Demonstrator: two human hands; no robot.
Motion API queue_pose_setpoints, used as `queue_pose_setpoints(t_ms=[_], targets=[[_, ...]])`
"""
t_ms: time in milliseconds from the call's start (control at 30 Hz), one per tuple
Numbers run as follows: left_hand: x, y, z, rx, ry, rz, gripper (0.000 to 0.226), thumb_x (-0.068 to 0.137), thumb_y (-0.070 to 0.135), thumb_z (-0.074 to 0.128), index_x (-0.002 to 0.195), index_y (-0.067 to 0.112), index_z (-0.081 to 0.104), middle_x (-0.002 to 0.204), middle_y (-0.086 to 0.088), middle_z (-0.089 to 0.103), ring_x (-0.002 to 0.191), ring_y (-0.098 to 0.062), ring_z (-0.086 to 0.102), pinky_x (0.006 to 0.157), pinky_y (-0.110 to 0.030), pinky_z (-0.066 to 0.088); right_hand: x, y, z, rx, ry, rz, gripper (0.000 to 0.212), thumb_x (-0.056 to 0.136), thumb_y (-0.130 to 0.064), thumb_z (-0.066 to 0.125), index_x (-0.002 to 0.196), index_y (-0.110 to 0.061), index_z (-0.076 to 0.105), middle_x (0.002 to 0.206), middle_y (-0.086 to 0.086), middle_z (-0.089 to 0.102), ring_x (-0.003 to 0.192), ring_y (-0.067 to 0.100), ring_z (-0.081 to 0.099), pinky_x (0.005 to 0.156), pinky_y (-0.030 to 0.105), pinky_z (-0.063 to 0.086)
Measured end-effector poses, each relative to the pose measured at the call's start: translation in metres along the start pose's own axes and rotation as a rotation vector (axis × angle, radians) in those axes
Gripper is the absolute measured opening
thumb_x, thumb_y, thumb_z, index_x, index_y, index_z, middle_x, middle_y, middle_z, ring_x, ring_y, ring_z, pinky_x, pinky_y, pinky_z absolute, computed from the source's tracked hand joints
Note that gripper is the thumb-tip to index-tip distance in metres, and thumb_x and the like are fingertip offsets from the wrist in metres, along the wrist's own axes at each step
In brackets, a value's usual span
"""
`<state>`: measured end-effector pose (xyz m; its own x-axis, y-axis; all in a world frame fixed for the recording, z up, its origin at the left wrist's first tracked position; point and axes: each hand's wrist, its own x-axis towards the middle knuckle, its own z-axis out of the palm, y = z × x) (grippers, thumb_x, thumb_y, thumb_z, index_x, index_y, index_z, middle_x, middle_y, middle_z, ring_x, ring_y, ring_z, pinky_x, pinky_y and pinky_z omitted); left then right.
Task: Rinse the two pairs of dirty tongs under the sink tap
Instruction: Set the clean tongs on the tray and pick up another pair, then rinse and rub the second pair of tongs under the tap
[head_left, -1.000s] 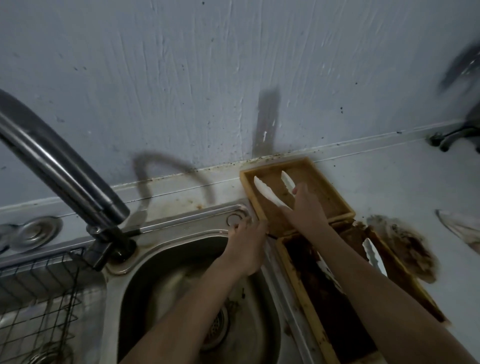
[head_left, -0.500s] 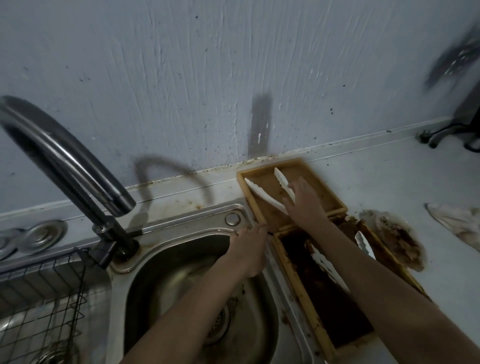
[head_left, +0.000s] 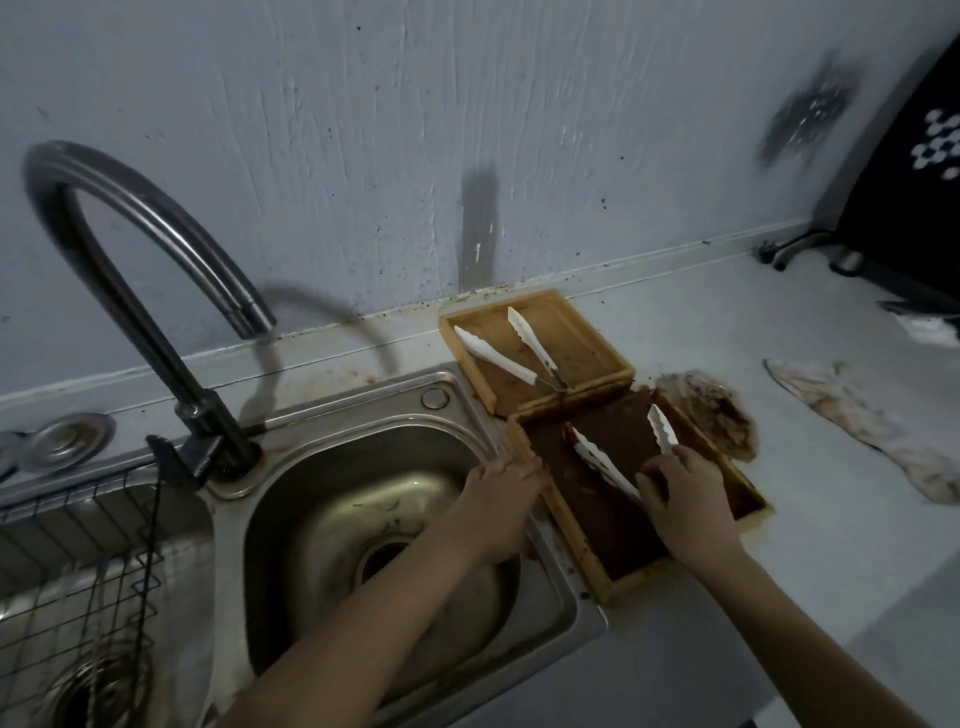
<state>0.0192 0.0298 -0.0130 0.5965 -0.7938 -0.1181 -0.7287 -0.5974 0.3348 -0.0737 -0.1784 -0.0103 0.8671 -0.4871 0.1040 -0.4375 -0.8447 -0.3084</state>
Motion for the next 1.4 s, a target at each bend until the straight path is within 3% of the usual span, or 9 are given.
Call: queue_pose_setpoints(t_ms=[300,433,600,800,967,1100,1200,1300,1400], targets=[[-0.012,0.018,-0.011,0.048,-0.134,-0.040,0.068,0.086,0.003,0.044,0.147,0.021,0.019,0.157,-0.005,0.020,0.142,-0.033,0.012,0.112,-0.054,0.019,-0.018,-0.001,0.009,0.011,-0.158,0.060,0.015,0.086,-0.031,0.061,0.094,-0.018,0.063,0.140,0.019,0.040,0.126,0.039,0.038,0.100,0.045,0.041],[-0.021,0.010,-0.018,-0.033,-0.079,-0.072,0.061,0.086,0.009,0.049,0.142,0.027,0.033,0.151,-0.003,0.032,0.139,-0.030,0.022,0.109,-0.052,0.024,-0.012,-0.010,-0.002,0.184,-0.054,0.053,0.010,0.085,-0.031,0.062,0.080,-0.023,0.059,0.101,0.004,0.061,0.086,0.015,0.056,0.066,0.022,0.042],[-0.033,-0.016,-0.043,-0.174,0.116,-0.140,0.043,0.090,0.009,0.043,0.131,0.023,0.047,0.138,-0.004,0.048,0.129,-0.024,0.039,0.105,-0.046,0.036,-0.005,-0.039,-0.029,0.759,-0.036,0.210,0.021,0.086,-0.037,0.059,0.068,-0.028,0.064,0.066,-0.001,0.064,0.062,0.018,0.059,0.051,0.029,0.046],[-0.058,-0.048,-0.074,-0.438,0.384,-0.212,0.030,0.092,0.017,0.044,0.115,0.031,0.056,0.111,0.013,0.055,0.105,-0.006,0.053,0.084,-0.014,0.040,0.002,-0.092,-0.035,1.394,-0.429,0.281,0.027,0.085,-0.031,0.057,0.097,-0.011,0.069,0.083,0.006,0.072,0.067,0.020,0.068,0.053,0.029,0.055],[-0.091,-0.083,-0.082,-0.418,0.743,-0.350,0.034,0.090,0.007,0.050,0.120,0.020,0.057,0.124,0.003,0.057,0.110,-0.001,0.046,0.090,0.000,0.028,0.007,-0.144,-0.007,1.613,-0.632,0.318,0.033,0.092,-0.025,0.047,0.114,-0.004,0.060,0.117,0.018,0.065,0.103,0.034,0.063,0.083,0.045,0.053],[-0.119,-0.108,-0.089,-0.407,1.124,-0.477,0.039,0.085,-0.007,0.052,0.120,0.008,0.054,0.132,-0.003,0.053,0.128,-0.018,0.046,0.107,-0.018,0.030,0.006,-0.180,0.019,1.694,-0.724,0.313,0.032,0.097,-0.022,0.039,0.094,-0.009,0.068,0.106,0.015,0.069,0.089,0.030,0.068,0.069,0.041,0.057],[-0.136,-0.133,-0.089,-0.362,1.331,-0.556,0.040,0.086,-0.007,0.051,0.124,0.005,0.050,0.140,-0.009,0.046,0.136,-0.014,0.034,0.112,-0.028,0.031,0.003,-0.198,0.039,1.685,-0.772,0.303,0.032,0.095,-0.021,0.040,0.087,-0.014,0.070,0.099,0.013,0.072,0.086,0.031,0.065,0.074,0.045,0.050],[-0.145,-0.158,-0.083,-0.328,1.326,-0.671,0.043,0.087,-0.002,0.055,0.128,0.008,0.049,0.145,-0.009,0.042,0.139,-0.013,0.026,0.116,-0.027,0.023,0.002,-0.210,0.056,1.652,-0.824,0.336,0.030,0.095,-0.020,0.041,0.084,-0.012,0.067,0.099,0.016,0.071,0.082,0.033,0.065,0.067,0.043,0.052],[-0.147,-0.177,-0.073,-0.391,1.224,-0.750,0.035,0.087,0.005,0.060,0.122,0.007,0.056,0.127,-0.013,0.059,0.123,-0.026,0.051,0.106,-0.039,0.040,0.004,-0.220,0.065,1.659,-0.872,0.363,0.025,0.095,-0.019,0.041,0.101,-0.002,0.058,0.104,0.017,0.068,0.080,0.031,0.066,0.066,0.042,0.056]])
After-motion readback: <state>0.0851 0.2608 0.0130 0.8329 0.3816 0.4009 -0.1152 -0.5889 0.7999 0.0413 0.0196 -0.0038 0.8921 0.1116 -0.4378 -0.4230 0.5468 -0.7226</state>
